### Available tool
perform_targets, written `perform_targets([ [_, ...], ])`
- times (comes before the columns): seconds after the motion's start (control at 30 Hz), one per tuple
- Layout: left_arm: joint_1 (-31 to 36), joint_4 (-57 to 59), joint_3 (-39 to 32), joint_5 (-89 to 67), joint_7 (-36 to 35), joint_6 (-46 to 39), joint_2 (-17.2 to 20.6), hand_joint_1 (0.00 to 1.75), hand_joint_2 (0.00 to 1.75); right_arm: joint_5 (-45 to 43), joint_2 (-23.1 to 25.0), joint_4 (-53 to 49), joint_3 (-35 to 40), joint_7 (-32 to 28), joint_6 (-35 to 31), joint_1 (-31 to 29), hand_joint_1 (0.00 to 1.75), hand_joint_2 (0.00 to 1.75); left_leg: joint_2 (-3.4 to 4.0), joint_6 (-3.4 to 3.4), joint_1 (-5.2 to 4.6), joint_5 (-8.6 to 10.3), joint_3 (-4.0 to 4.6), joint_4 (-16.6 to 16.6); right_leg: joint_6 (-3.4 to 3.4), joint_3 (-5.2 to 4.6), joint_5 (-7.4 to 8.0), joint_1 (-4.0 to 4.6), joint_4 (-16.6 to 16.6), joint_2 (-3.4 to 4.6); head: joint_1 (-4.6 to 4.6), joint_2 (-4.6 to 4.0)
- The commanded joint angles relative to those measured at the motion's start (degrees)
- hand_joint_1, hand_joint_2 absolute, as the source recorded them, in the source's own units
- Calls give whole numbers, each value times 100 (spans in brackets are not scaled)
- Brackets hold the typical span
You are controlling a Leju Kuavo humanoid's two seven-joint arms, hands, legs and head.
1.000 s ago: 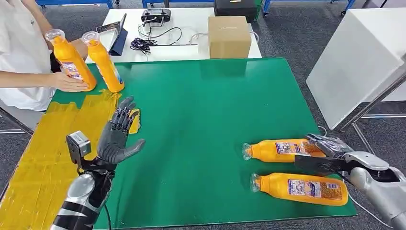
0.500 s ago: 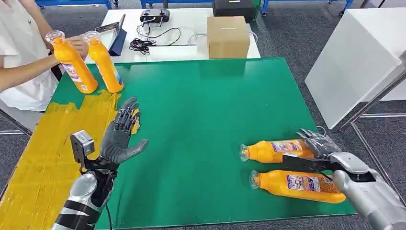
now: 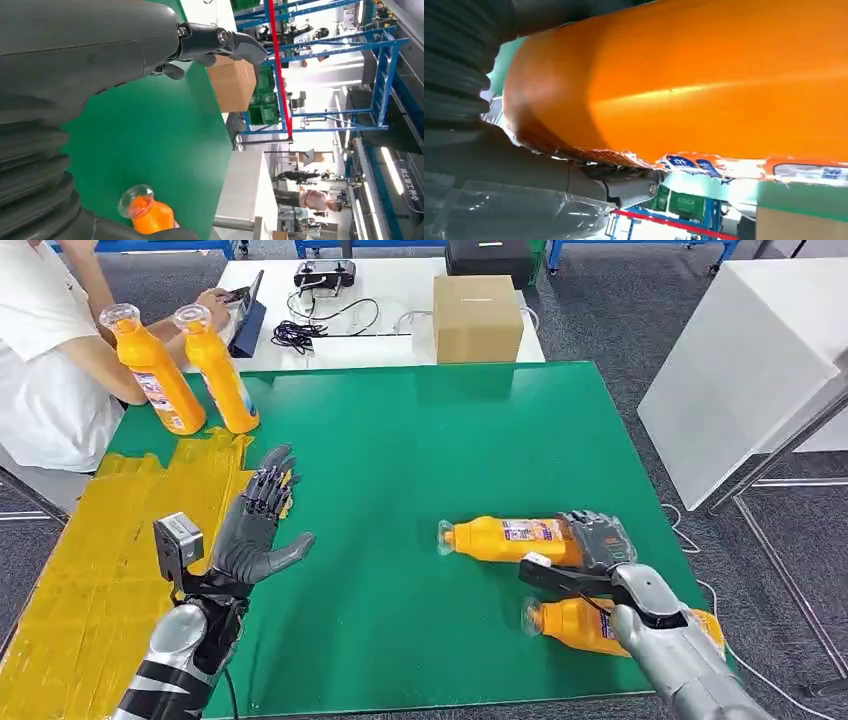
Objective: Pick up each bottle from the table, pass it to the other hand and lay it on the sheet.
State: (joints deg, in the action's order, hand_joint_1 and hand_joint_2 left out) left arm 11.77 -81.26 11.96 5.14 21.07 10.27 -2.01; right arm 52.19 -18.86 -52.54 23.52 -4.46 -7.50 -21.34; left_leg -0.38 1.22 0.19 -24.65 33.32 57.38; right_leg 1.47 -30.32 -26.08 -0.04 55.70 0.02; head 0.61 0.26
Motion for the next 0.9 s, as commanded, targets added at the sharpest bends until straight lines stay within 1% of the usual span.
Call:
perform_targets([
  [0.03, 122, 166, 22, -15, -55, 10, -32, 0, 175, 160, 459, 541, -260, -81, -116, -46, 175, 175, 4, -4, 5, -2, -13, -6, 0, 16, 2, 5, -13, 2, 0, 0],
  [0.23, 156, 129, 116, -74, -110, 45, -39, 0, 175, 95, 797, 168, -758, -99, -514, 60, 175, 175, 8, -7, 5, -3, -16, -6, -2, 15, 1, 4, -10, 3, 0, 0],
  [0.3, 187, 94, 218, -115, -187, 85, -38, 0, 175, -275, 1086, -142, -1163, -214, -794, 172, 175, 175, 6, -8, 6, -4, -14, -4, -2, 14, -1, 5, -9, 1, 0, 0],
  [0.33, 202, 95, 261, -128, -227, 100, -37, 0, 175, -362, 1164, -245, -1252, -252, -848, 204, 175, 175, 2, -6, 3, -3, -10, -3, -1, 9, -1, 2, -5, 0, -2, 0],
  [0.4, 346, 214, 499, -242, -449, 147, -10, 0, 175, -841, 1498, -562, -1573, -440, -1055, 286, 175, 175, 6, -7, 3, -6, -9, -1, -1, 6, -2, 3, -2, 5, 0, 0],
  [0.43, 396, 250, 573, -278, -484, 143, -15, 0, 175, -961, 1591, -632, -1617, -502, -1071, 299, 175, 175, 6, -6, 3, -5, -4, 1, -1, 2, -2, 3, 1, 6, -2, 0],
  [0.47, 491, 315, 744, -333, -529, 158, 9, 0, 175, -1334, 1780, -781, -1757, -699, -1118, 344, 175, 175, 8, -8, 4, -7, -8, 1, -2, 5, -3, 4, 1, 6, 0, 0],
  [0.6, 668, 345, 1069, -432, -600, 140, -17, 0, 175, -1992, 2165, -1002, -1860, -952, -1175, 390, 175, 175, 0, -6, 5, -2, 0, 2, -1, -3, -1, 4, 3, -1, 0, 0],
  [0.7, 712, 336, 1209, -416, -637, 110, 3, 0, 175, -2249, 2272, -1006, -1819, -1048, -1253, 392, 175, 175, -3, -3, 3, 0, 2, -1, 0, -5, -1, 0, 1, -2, 0, 0],
  [0.83, 712, 335, 1219, -411, -639, 104, 0, 0, 175, -2257, 2286, -1007, -1799, -1052, -1255, 393, 175, 175, -4, -3, 4, -2, -2, -1, 2, 2, -2, 2, -2, -4, 0, 0],
  [0.9, 729, 364, 1273, -377, -650, 94, 14, 0, 175, -2446, 2361, -1005, -1763, -1133, -1257, 405, 175, 175, -4, -4, 2, -3, -4, -2, 2, 5, -3, 1, -3, -5, 0, 0],
])
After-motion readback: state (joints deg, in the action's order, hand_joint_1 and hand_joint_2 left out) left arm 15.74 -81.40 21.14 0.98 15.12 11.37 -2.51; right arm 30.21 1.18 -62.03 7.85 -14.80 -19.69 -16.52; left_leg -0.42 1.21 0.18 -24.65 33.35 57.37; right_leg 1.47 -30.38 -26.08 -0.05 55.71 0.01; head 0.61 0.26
